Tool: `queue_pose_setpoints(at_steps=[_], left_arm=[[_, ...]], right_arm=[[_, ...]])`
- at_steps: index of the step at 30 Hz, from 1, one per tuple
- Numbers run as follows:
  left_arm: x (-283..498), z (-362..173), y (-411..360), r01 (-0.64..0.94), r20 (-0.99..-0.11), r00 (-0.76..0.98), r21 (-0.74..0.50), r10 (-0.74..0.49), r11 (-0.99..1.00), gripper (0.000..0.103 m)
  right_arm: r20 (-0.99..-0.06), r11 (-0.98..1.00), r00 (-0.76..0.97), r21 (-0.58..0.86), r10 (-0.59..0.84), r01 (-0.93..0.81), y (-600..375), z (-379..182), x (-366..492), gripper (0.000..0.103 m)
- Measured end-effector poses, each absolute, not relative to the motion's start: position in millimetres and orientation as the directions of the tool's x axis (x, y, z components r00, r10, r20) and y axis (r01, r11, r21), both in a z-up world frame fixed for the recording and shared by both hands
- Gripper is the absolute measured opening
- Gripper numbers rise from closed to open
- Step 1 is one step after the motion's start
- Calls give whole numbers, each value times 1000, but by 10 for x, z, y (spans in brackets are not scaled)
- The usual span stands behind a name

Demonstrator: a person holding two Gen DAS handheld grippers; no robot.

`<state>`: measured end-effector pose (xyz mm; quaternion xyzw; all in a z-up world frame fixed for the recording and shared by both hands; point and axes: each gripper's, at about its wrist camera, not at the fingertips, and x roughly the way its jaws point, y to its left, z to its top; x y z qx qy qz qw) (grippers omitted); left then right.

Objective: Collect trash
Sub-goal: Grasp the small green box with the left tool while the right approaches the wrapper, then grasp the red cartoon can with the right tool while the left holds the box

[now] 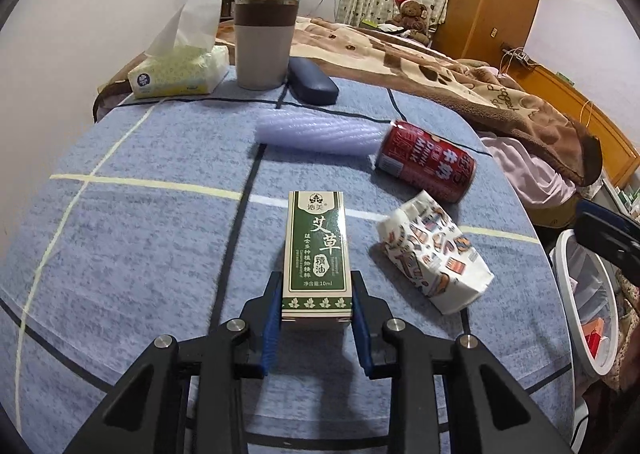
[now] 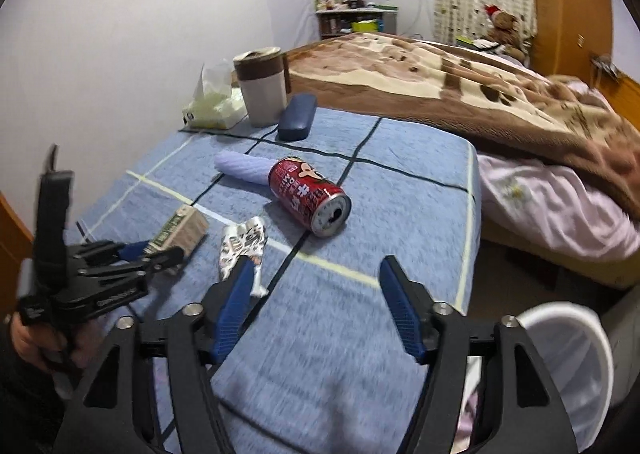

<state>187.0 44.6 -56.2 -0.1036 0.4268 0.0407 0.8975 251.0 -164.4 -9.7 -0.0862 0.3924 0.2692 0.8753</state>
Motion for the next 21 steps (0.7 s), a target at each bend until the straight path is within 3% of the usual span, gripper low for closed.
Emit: queue_pose_setpoints(at_steps=[21], left_arm=[[2075,-669,747,-134,-773,628,-217,-86,967,32]], right_arm=[[-767,790,506,1,394,-614,-1155,-402,3174,70]])
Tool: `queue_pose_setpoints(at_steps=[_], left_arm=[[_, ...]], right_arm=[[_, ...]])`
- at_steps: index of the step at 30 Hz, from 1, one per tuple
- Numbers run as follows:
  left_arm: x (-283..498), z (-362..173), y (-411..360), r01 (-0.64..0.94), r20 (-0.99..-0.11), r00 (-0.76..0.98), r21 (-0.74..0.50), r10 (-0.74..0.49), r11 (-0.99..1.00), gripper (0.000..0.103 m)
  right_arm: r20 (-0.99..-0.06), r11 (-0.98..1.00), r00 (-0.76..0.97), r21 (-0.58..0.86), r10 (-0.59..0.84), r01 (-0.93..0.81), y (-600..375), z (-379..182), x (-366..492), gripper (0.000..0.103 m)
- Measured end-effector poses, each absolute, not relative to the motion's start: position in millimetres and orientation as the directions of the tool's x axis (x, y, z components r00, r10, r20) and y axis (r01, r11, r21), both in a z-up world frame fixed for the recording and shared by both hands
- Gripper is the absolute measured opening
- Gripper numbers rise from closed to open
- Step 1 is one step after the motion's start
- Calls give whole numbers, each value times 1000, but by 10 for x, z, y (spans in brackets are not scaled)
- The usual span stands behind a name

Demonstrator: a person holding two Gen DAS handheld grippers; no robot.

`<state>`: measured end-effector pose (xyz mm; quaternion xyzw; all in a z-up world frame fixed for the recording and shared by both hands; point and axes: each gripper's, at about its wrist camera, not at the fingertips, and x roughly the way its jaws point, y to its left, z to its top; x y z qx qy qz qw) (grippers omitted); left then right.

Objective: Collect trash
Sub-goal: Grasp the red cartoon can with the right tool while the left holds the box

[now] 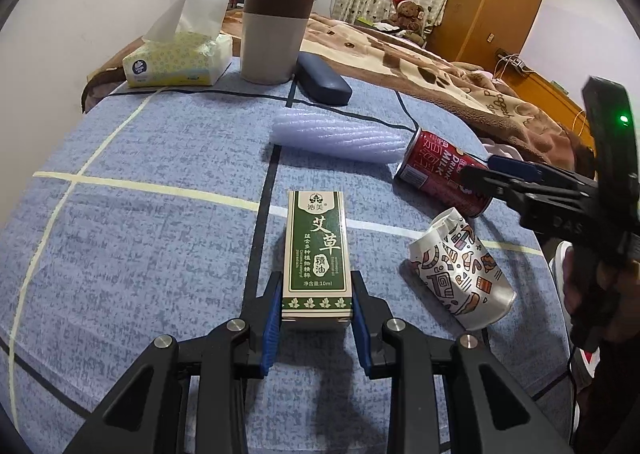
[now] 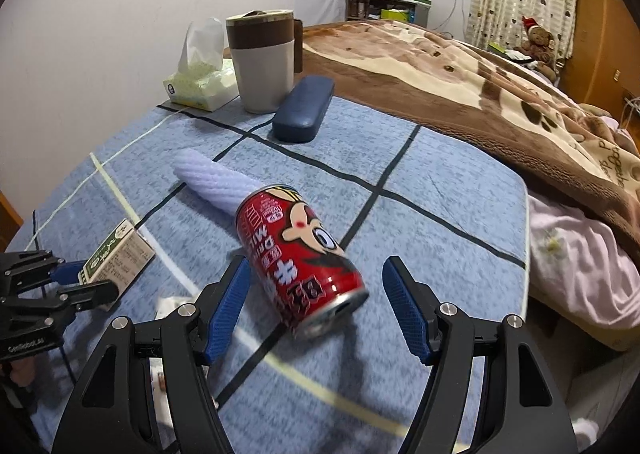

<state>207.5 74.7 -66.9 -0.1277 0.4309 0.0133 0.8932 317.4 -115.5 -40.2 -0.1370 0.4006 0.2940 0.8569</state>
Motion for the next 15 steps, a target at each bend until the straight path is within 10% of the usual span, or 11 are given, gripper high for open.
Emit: queue_pose_setpoints(at_steps=[15], left_arm=[[2072,-689,739,-125,-769,633,-215,-89,969,32]], right_arm=[[-813,780,416,74,408,-621,-1096,-486,3165,58]])
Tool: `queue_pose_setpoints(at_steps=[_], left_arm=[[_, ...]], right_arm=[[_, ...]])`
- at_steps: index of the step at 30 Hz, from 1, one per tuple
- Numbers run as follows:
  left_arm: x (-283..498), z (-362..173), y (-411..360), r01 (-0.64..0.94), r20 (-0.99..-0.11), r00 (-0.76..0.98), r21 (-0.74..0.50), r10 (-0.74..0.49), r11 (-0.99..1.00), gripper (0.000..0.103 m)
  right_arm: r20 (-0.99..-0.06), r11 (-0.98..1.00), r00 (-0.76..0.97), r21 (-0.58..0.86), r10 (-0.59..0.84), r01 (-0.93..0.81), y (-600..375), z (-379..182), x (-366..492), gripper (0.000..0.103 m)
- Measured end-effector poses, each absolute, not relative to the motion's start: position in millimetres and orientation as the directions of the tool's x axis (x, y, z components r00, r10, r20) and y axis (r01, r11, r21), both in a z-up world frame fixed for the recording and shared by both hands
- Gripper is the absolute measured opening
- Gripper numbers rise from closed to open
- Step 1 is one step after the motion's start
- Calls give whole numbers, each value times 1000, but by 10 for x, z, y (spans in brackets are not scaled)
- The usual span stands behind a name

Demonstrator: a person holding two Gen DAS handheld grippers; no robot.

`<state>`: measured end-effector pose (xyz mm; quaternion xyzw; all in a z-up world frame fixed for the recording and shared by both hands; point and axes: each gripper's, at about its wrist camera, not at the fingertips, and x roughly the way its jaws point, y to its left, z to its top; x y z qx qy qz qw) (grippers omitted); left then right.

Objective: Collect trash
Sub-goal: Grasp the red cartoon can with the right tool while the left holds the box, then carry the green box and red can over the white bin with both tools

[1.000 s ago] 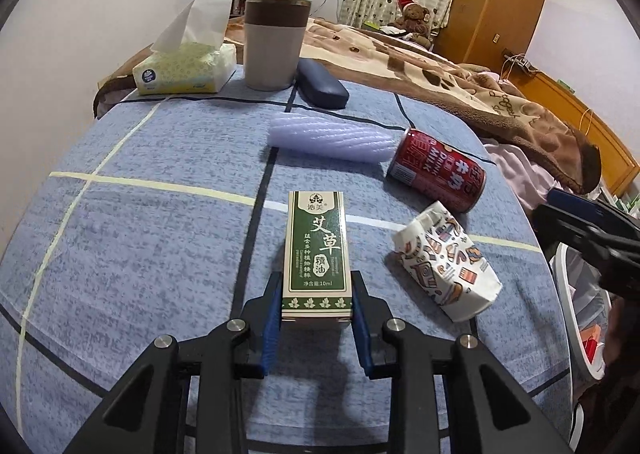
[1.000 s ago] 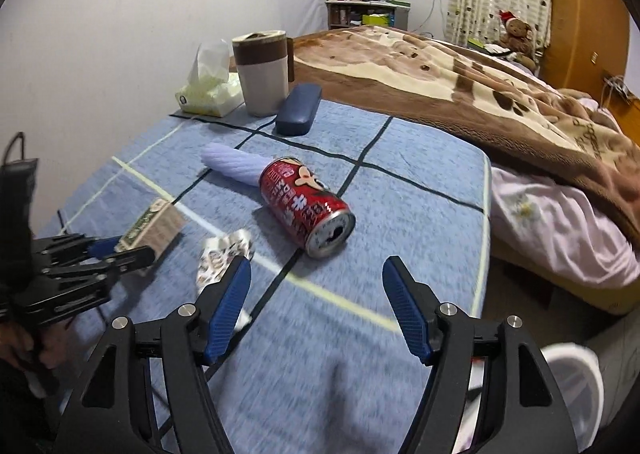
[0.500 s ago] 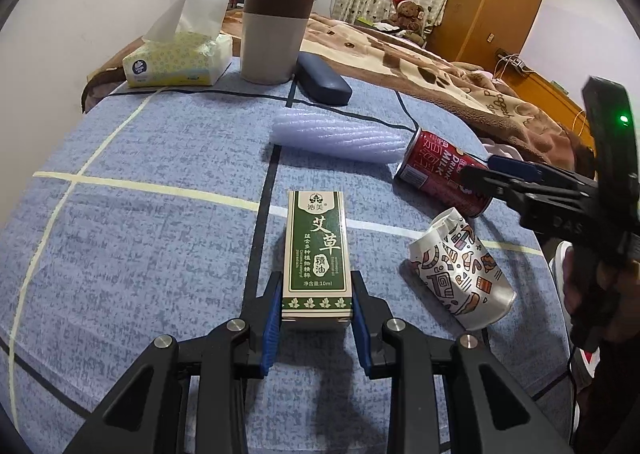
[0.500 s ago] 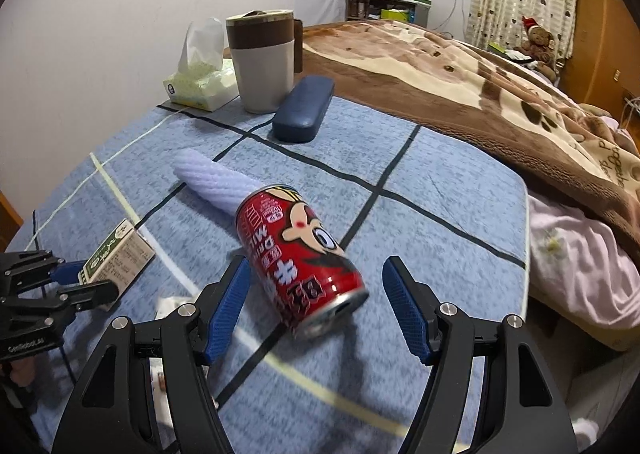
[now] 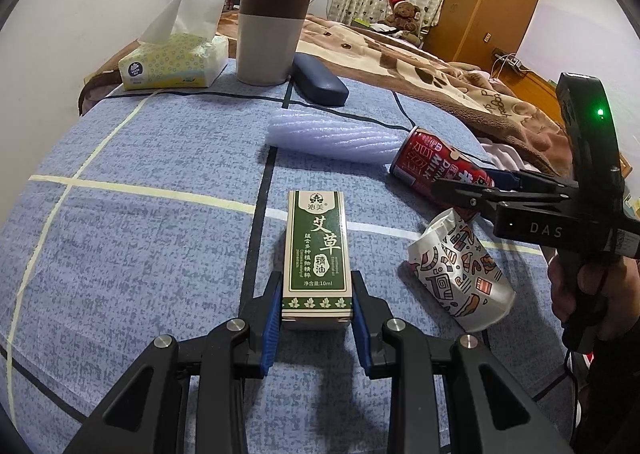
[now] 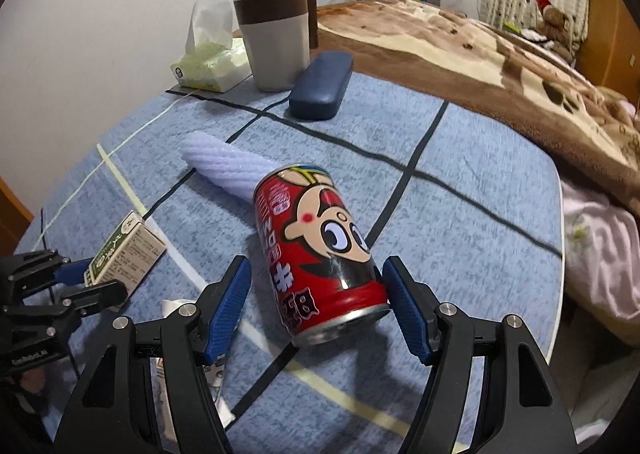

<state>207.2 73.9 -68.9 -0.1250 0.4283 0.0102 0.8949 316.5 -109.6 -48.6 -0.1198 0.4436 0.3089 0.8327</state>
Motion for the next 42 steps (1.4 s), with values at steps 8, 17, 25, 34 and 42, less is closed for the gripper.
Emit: queue_pose_setpoints(at_steps=[8,17,25,34,42], left_arm=[[2026,-687,717,-127,-771,631,-210,-84,970,32],[1858,-678,575,-107,-778,623,-188,-82,976,32],[1582,-656,350,-64,-786,610,-177,-102,982,32],[1320,-626,183,-36,-790,604,-158,-105,987,32],[1338,-636,187,-46,-796,598,-158,-100,986,39]], right_arm=[[-796,823,441,121,414,-555,-1320,-440,3062,58],[-805,887,467,150,366,-436,-1766,-469,2637,58],[-813,901,446,204,374,-384,-1955,-535,2134,58],[-799,877,438,220,413,-427,-1938,-513,1920,63],[-808,877,428,211,405,-431,-1859,-579,2005,64]])
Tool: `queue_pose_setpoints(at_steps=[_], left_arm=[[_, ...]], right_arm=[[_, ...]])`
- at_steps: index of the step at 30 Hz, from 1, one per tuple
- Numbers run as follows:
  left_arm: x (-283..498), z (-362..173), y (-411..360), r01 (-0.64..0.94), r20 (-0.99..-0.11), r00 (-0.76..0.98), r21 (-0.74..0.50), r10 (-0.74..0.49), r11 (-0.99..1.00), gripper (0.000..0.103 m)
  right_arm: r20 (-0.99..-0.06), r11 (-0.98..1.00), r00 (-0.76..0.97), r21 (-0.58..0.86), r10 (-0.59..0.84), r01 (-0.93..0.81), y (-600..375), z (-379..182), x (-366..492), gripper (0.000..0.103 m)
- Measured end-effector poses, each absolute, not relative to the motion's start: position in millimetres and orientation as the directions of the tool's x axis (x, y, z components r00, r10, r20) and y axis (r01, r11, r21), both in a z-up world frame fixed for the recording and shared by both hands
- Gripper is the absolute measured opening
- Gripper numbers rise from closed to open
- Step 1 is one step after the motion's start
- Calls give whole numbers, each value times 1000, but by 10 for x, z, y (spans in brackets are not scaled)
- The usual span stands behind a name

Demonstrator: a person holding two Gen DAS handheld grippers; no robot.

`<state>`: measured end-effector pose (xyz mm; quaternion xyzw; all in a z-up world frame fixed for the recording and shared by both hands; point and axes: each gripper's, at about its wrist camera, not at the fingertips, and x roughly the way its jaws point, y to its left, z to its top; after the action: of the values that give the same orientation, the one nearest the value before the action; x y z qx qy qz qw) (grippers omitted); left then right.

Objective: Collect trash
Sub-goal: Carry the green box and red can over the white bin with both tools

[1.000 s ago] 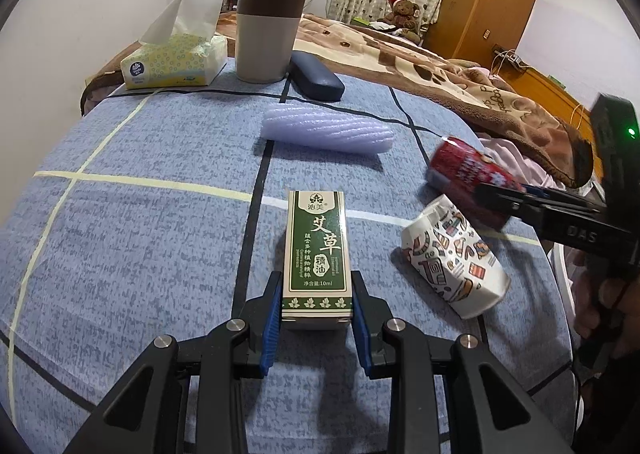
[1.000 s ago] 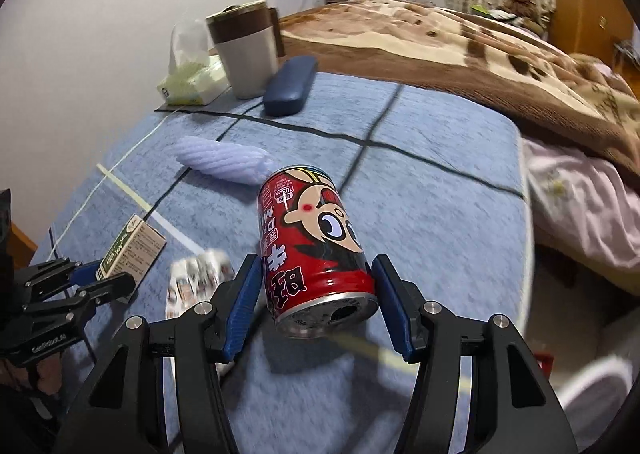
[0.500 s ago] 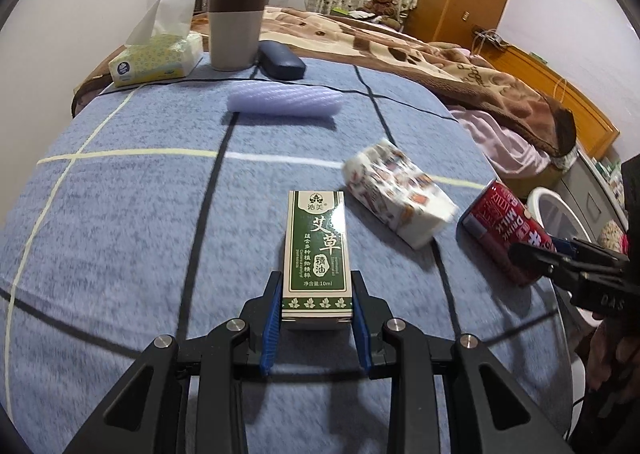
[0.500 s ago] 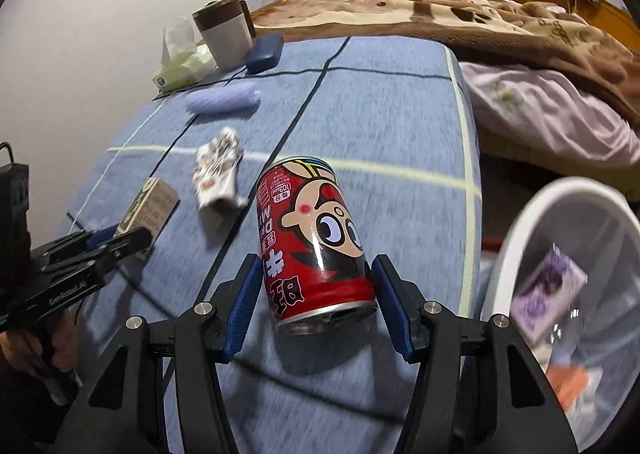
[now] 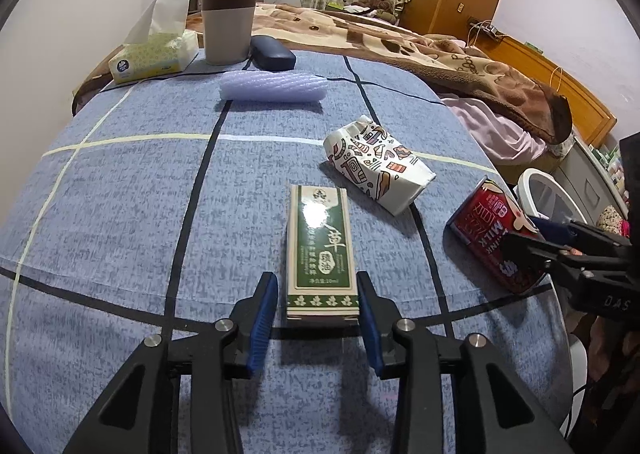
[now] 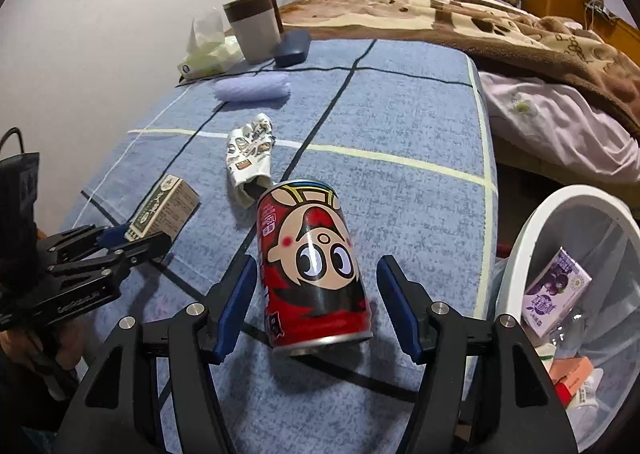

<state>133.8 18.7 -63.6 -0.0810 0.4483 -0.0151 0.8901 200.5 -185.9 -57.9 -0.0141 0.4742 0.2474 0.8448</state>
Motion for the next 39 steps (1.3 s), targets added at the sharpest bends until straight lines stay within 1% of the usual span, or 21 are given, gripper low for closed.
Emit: queue_pose_setpoints(at_steps=[3,5,6,9,17,28,39], left_arm=[[1349,-630,193,-49,-790,605,-159,-98,986,39],[1354,-629,172,-43,-787,610,-148,-91,988,38],[1352,-635,149,-38,-787,612,-137,-86,990,34],[1339,-639,109,-31,-785,613,-133,-86,991,33],[1262,-456,1,-12,-759,644,-126,-89,992,33],[1232,-211,-297,61,-728,673,-128,-135,990,33],[1324,-75,-715,156,-714,672,-123,-196,980,33]], right_arm=[[-800,869,406,268,441,-415,-1896,-608,1998,63],[-796,873,421,258,435,-415,-1888,-590,1967,58],[-793,874,429,254,433,-414,-1881,-580,1951,57],[-778,874,449,256,440,-412,-1897,-536,1898,57],[-736,883,505,285,451,-374,-2071,-385,1755,56],[-697,888,556,297,452,-351,-2250,-234,1625,55],[-657,908,626,299,420,-295,-2579,-100,1589,55]])
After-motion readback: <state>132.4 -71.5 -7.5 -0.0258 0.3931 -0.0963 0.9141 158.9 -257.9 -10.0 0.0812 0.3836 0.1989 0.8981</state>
